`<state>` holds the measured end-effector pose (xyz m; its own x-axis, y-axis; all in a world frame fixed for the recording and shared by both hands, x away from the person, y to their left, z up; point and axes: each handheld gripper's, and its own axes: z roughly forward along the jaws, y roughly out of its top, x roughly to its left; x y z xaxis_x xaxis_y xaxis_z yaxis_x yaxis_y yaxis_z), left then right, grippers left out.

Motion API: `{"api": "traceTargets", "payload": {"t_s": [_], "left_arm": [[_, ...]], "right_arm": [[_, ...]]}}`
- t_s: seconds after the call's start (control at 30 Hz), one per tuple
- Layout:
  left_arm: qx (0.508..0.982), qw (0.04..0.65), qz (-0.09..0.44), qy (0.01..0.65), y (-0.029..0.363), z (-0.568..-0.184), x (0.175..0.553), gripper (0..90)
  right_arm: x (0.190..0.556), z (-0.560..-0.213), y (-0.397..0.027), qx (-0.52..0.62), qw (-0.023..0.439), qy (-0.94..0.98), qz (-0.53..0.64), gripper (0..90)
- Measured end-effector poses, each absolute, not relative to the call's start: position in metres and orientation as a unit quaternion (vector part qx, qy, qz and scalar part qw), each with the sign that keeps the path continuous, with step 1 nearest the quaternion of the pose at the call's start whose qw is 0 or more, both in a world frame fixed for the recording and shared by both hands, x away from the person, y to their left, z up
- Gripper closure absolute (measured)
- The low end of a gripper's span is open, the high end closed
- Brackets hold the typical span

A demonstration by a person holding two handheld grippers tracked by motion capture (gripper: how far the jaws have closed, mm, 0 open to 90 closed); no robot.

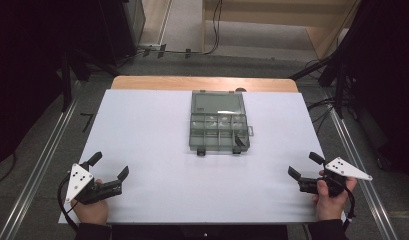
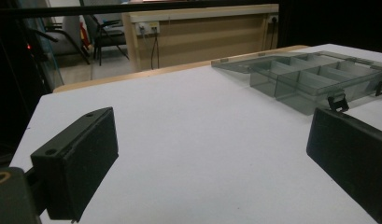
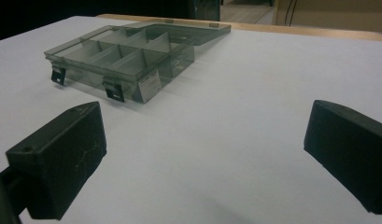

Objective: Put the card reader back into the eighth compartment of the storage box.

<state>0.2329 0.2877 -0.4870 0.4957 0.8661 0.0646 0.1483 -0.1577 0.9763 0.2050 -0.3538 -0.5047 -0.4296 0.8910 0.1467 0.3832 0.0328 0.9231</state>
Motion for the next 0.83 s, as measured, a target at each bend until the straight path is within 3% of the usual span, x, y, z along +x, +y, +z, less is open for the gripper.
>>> {"api": "traceTargets", "payload": {"t_s": [0.83], "left_arm": [[0.681, 0.532, 0.337, 0.373, 0.288, -0.487, 0.233, 2.3]], "right_arm": [[0.189, -0.512, -0.371, 0.488, 0.257, 0.66, 0.51, 0.0]]}}
